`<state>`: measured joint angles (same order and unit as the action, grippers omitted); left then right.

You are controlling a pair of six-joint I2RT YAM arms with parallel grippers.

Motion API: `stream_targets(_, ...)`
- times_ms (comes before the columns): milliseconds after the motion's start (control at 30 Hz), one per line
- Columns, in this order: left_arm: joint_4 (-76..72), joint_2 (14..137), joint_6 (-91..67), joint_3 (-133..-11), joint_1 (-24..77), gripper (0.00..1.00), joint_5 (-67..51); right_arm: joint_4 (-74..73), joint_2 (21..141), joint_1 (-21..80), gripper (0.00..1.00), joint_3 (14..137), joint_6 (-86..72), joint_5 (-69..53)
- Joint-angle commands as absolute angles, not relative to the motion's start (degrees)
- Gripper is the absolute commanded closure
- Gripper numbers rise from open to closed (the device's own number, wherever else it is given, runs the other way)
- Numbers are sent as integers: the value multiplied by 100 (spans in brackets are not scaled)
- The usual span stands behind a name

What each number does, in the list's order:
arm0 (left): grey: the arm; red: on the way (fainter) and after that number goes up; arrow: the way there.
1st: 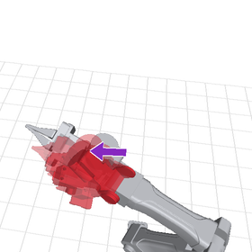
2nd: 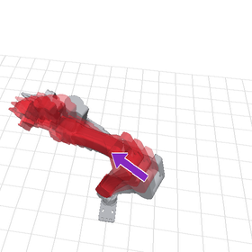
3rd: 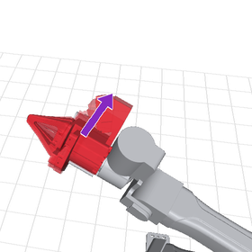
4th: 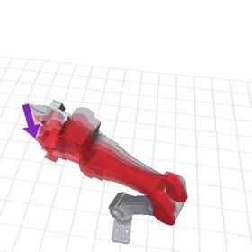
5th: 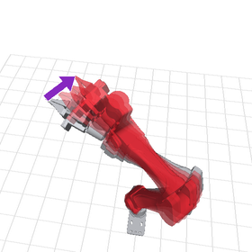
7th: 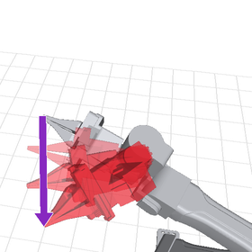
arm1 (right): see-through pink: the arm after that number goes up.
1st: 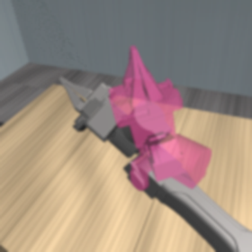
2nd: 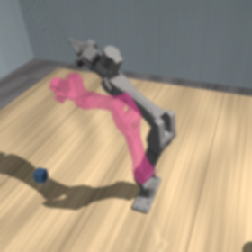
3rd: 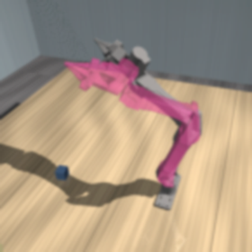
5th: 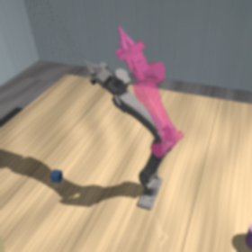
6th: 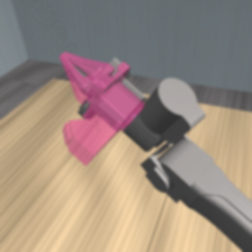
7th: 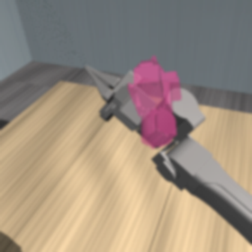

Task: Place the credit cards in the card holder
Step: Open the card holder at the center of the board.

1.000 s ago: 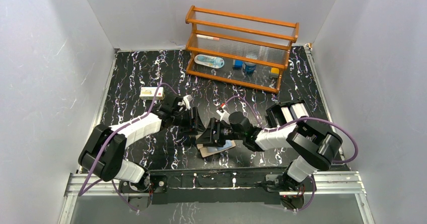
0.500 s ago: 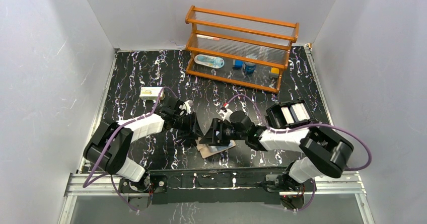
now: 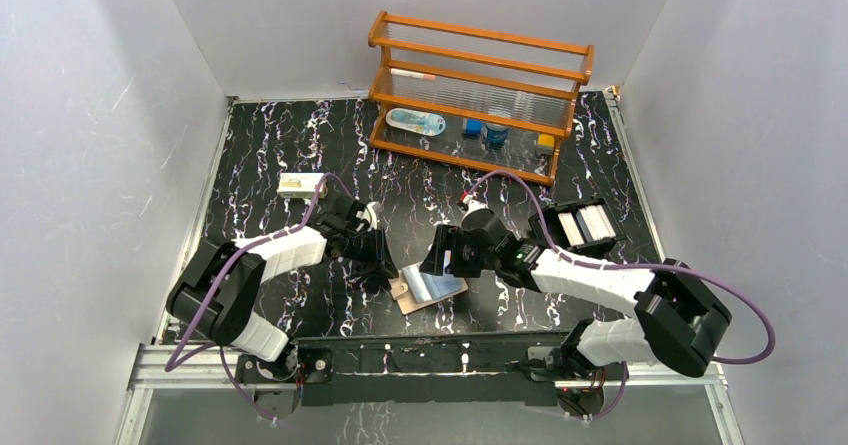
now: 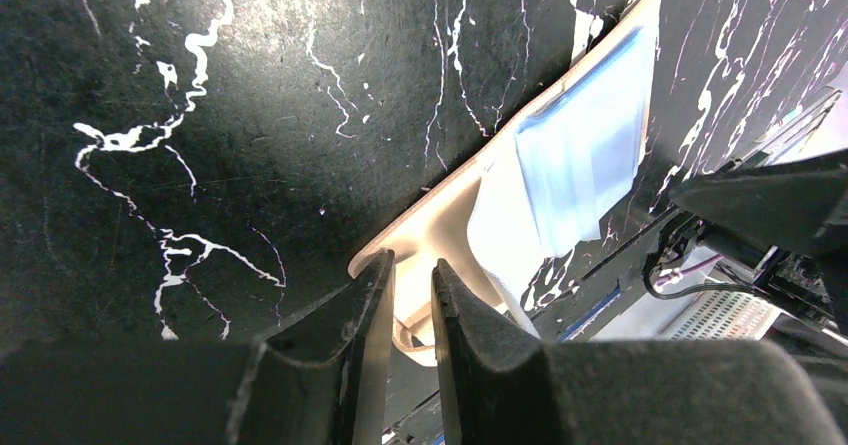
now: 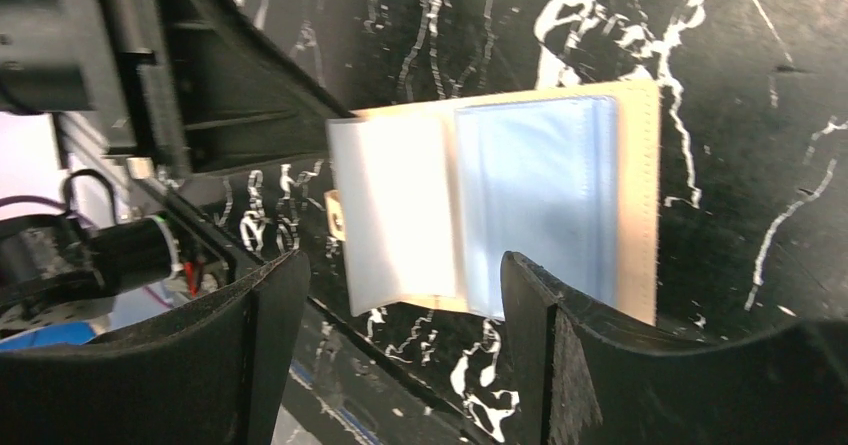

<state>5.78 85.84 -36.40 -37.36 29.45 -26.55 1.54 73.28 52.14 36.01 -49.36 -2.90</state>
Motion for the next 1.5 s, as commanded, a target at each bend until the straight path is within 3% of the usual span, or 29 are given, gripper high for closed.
stream_targets(0,791,8582,-3540,-3724,2952,81,-2558,-201,7481,5203,22,3867,-4697,23)
stream_targets(900,800,8543,-3560,-3724,2951,80,-2487,-418,7946,5190,21,3983,-4352,374)
stream_targets(1467,786,8674,-3565,-3895,2949,80,-2496,624,7917,5192,21,3700,-4644,-639)
